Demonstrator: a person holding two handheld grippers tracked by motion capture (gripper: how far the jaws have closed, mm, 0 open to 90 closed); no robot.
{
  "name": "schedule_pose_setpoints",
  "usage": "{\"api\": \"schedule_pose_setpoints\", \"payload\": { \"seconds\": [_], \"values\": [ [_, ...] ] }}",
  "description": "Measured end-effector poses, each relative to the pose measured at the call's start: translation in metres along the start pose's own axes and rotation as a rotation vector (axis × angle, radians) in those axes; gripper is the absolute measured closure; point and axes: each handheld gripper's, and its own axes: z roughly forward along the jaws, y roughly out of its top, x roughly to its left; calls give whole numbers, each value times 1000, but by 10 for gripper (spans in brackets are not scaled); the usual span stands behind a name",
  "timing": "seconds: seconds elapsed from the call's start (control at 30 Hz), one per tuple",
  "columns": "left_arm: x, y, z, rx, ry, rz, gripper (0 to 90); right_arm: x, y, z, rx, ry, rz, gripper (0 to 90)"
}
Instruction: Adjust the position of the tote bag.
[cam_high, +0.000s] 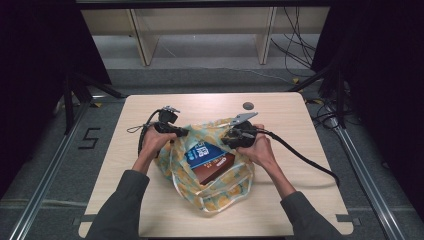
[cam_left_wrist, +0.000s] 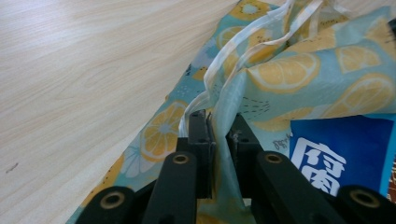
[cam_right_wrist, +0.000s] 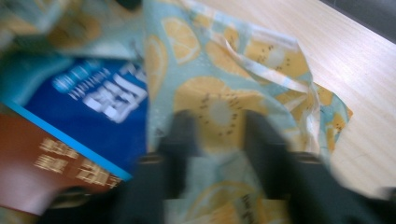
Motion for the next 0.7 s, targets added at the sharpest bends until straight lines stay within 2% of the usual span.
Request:
{"api": "schedule_pose_setpoints", "payload": {
  "seconds": [0.03,0.07,0.1,0.13,0.2,0.23,0.27,0.33,0.37,0.4,0.43,0.47,0.5,0.53,0.57,0.6,0.63,0.7],
  "values": [
    [-1,0,-1,1,-2,4,789,-4,0,3,12,-16,-19,761],
    [-1,-1,-1,2,-13,9,758,-9,0,7,28,-35,-19,792],
    [-1,-1,-3,-3,-13,12,730,-15,0,10,43,-37,4,792],
    [-2,-2,-4,-13,-25,6,708,-20,-1,13,43,-33,47,787],
    [-5,-3,-8,-29,-54,1,647,-28,-5,17,33,8,87,739],
    [-7,-4,-12,-25,-62,14,603,-29,-5,13,43,29,103,723],
    [-10,-4,-15,-23,-70,23,548,-29,-7,11,8,31,102,702],
    [-16,-4,-25,-35,-75,27,473,-24,-6,-4,20,41,148,666],
    [-18,-4,-31,-47,-77,27,441,-24,-6,-9,-32,45,118,651],
    [-21,-4,-37,-64,-84,18,417,-23,-5,-20,-33,75,126,637],
    [-23,-4,-43,-79,-87,10,392,-20,-4,-29,-53,105,153,625],
    [-26,-5,-49,-92,-87,12,370,-19,-4,-37,-73,130,154,610],
    [-29,-6,-54,-112,-88,3,356,-19,-4,-44,-95,134,125,602],
    [-32,-9,-60,-118,-83,9,346,-18,-5,-51,-107,138,132,589],
    [-35,-14,-67,-120,-66,18,337,-18,-6,-58,-112,127,119,574],
    [-35,-14,-67,-120,-66,18,321,-18,-6,-58,-112,127,119,574],
    [-37,-17,-70,-125,-66,17,321,-16,-8,-66,-125,98,126,555],
    [-42,-27,-76,-131,-58,21,297,-15,-13,-73,-102,90,113,532]
  ]
}}
